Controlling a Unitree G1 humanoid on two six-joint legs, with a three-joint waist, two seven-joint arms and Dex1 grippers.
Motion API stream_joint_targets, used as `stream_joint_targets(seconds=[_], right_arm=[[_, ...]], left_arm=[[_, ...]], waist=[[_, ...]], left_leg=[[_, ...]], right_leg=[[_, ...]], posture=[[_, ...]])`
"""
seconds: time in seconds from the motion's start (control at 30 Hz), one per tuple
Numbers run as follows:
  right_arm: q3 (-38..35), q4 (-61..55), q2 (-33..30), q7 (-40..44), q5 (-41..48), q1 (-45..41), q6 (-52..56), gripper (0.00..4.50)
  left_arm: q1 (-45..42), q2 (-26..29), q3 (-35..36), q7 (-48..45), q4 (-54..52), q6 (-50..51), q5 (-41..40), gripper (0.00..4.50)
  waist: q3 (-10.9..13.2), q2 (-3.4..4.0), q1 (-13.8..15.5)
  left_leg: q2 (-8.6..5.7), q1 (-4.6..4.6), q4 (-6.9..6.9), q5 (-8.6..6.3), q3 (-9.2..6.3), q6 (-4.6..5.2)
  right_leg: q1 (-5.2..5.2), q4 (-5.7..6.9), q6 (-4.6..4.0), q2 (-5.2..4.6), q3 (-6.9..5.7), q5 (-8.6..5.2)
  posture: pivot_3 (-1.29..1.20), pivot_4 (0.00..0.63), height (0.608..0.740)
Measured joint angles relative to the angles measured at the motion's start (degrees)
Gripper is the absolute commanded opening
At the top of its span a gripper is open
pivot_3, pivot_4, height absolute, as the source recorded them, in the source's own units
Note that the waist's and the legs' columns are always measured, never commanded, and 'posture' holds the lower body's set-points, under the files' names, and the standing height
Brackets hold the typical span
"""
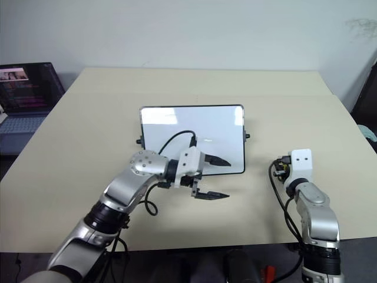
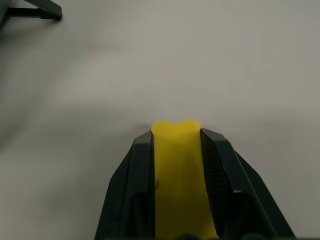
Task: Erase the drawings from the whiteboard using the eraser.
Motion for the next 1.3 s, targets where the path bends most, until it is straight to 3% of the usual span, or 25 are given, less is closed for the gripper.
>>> stream_joint_targets(seconds=[0.03,0.07,0.3,0.47,0.6,0.8,0.9,1.07,1.3], right_arm=[[0.0,0.1,0.0,-0.1,0.3,0.0,0.0,1.71],[-0.2,0.3,0.0,-0.3,0.7,0.0,0.0,1.90],[-1.2,3.3,-0.3,-0.9,2.4,-0.1,-0.3,4.45],[-4.3,2.5,-0.2,-1.2,5.2,-1.9,-3.9,4.48],[-4.1,-4.3,0.1,-0.1,7.7,-1.6,-7.3,4.48],[2.9,-11.8,2.1,4.0,8.6,7.0,-15.2,4.48],[5.2,-10.6,3.8,6.2,8.7,12.9,-22.6,4.48],[6.2,-5.7,4.0,8.1,7.0,17.3,-35.3,4.48],[6.5,-0.6,5.9,8.1,8.8,19.3,-40.0,4.48]], left_arm=[[-0.3,-0.3,0.1,0.5,0.4,0.1,0.0,4.50],[-0.5,-0.8,0.2,1.0,0.5,0.3,0.0,4.50],[-0.9,-2.0,0.4,3.1,0.4,1.3,0.0,4.50],[-0.6,-3.2,2.3,5.8,0.4,1.4,-0.3,4.50],[4.9,-3.1,8.1,11.5,-2.4,3.3,-1.5,4.50],[17.1,-6.3,19.9,26.8,-13.4,6.4,-2.8,4.50],[26.7,-9.7,26.2,37.1,-20.3,6.4,-1.5,4.50],[35.7,-13.5,30.1,48.2,-24.8,4.9,2.8,4.50],[43.0,-17.8,34.0,56.4,-25.3,3.3,4.2,4.50]], waist=[[0.0,0.00,0.0],[0.0,0.00,0.0],[0.0,0.02,0.0],[0.0,0.04,0.0],[0.0,0.10,-0.2],[0.0,0.10,0.1],[0.0,0.10,0.0],[0.0,0.05,0.4],[0.0,0.04,0.4]], left_leg=[[0.00,0.00,0.00,0.00,0.00,0.00],[0.00,-0.01,0.00,0.00,0.00,0.00],[0.00,-0.01,-0.02,0.00,0.00,0.00],[0.00,-0.01,-0.01,0.00,0.00,0.00],[0.07,0.03,-0.08,-0.01,-0.07,0.00],[0.13,-0.03,-0.09,-0.03,-0.11,-0.04],[0.17,-0.01,-0.08,-0.05,-0.06,-0.06],[0.03,0.10,0.00,-0.04,-0.07,-0.05],[0.03,0.13,0.02,-0.04,-0.03,-0.05]], right_leg=[[0.00,0.00,0.00,0.00,0.00,0.00],[0.00,0.00,0.00,0.00,0.00,0.00],[-0.01,-0.01,0.00,0.00,0.01,0.00],[-0.01,-0.01,0.01,0.00,0.04,0.00],[-0.01,0.01,0.04,0.01,0.02,-0.03],[-0.01,-0.03,0.13,-0.29,-0.03,-0.09],[0.01,-0.02,0.16,-0.49,0.03,-0.10],[0.15,0.00,0.25,-0.59,-0.02,-0.05],[0.15,0.01,0.24,-0.61,0.00,-0.06]], posture=[[0.00,0.150,0.740],[0.00,0.150,0.740],[0.00,0.150,0.740],[0.00,0.150,0.740],[0.00,0.150,0.740],[0.00,0.150,0.740],[0.00,0.150,0.740],[0.00,0.150,0.740],[0.00,0.150,0.740]])
